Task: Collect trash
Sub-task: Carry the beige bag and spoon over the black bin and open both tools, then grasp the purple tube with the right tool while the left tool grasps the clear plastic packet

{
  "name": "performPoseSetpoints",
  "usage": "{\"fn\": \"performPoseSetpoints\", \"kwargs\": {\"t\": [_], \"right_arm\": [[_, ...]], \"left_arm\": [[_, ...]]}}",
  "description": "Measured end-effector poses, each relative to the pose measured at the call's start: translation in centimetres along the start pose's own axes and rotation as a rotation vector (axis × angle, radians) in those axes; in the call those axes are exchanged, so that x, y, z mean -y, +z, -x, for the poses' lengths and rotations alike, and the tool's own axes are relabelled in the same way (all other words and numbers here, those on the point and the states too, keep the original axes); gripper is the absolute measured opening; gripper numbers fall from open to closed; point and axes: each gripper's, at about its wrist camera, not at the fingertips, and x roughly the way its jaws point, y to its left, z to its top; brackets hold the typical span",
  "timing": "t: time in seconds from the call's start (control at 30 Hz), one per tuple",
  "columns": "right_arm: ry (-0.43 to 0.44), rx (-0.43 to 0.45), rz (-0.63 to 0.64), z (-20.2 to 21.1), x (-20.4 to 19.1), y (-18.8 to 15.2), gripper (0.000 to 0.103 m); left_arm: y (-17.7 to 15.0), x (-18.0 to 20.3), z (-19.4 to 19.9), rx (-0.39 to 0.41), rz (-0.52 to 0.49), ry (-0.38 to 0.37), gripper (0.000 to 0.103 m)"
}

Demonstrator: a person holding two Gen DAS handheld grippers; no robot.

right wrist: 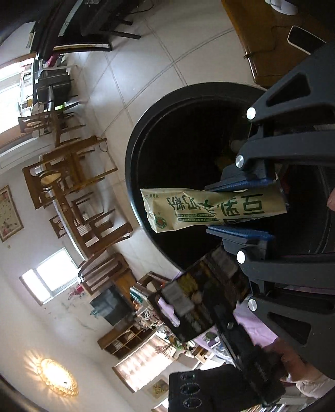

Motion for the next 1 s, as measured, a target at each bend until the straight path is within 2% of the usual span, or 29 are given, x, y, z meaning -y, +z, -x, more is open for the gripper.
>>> {"fn": "performPoseSetpoints", "kwargs": {"t": [0.07, 0.13, 0.17, 0.2, 0.23, 0.27, 0.3, 0.37, 0.47, 0.67, 0.77, 0.83, 0.87, 0.97, 1.0], "right_arm": [[-0.001, -0.003, -0.006, -0.2, 0.1, -0.1, 0.029], [0.000, -0.009, -0.009, -0.1, 0.5, -0.1, 0.035], [0.001, -0.010, -0.007, 0.1, 0.5, -0.4, 0.040], [-0.001, -0.006, 0.000, 0.2, 0.2, -0.4, 0.046], [-0.008, -0.001, 0.010, 0.4, 0.0, -0.5, 0.051], [-0.018, 0.005, 0.020, 0.7, -0.5, -0.6, 0.063], [-0.019, 0.010, 0.026, 0.9, -0.8, -0.6, 0.069], [-0.018, 0.016, 0.042, 1.0, -1.2, -0.3, 0.069], [-0.013, 0.017, 0.074, 0.9, -2.6, -0.1, 0.069], [0.054, -0.009, 0.180, -0.8, -8.2, 0.4, 0.069], [0.097, -0.031, 0.246, -2.0, -12.0, 0.2, 0.069], [0.134, -0.054, 0.298, -3.3, -14.9, 0.0, 0.069], [0.147, -0.064, 0.317, -3.8, -16.0, -0.1, 0.069], [0.196, -0.110, 0.403, -6.6, -21.0, -0.7, 0.069], [0.208, -0.121, 0.422, -7.3, -22.5, -0.8, 0.069]], "left_arm": [[-0.3, -0.3, -1.2, -0.026, 0.011, 0.028, 0.006], [0.0, -1.0, -1.8, -0.043, 0.021, 0.047, 0.015], [-0.1, -1.3, -1.5, -0.042, 0.026, 0.055, 0.030], [-0.1, -1.7, -0.7, -0.032, 0.031, 0.073, 0.054], [-0.1, -1.8, -0.3, -0.018, 0.034, 0.100, 0.068], [-0.1, -2.1, 0.8, -0.005, 0.034, 0.115, 0.080], [-0.2, -2.2, 1.7, 0.015, 0.028, 0.132, 0.081], [-0.2, -1.9, 3.4, 0.025, 0.022, 0.143, 0.082], [-0.9, -2.9, 7.1, 0.076, 0.041, 0.178, 0.088], [-2.6, -6.7, 16.9, 0.175, 0.115, 0.276, 0.089], [-4.3, -10.2, 23.8, 0.232, 0.162, 0.407, 0.089], [-5.2, -12.4, 27.5, 0.268, 0.207, 0.484, 0.093], [-5.8, -14.2, 30.0, 0.288, 0.237, 0.571, 0.097], [-6.4, -18.5, 34.1, 0.271, 0.307, 0.764, 0.098], [-6.5, -20.4, 35.2, 0.256, 0.354, 0.793, 0.097]]}}
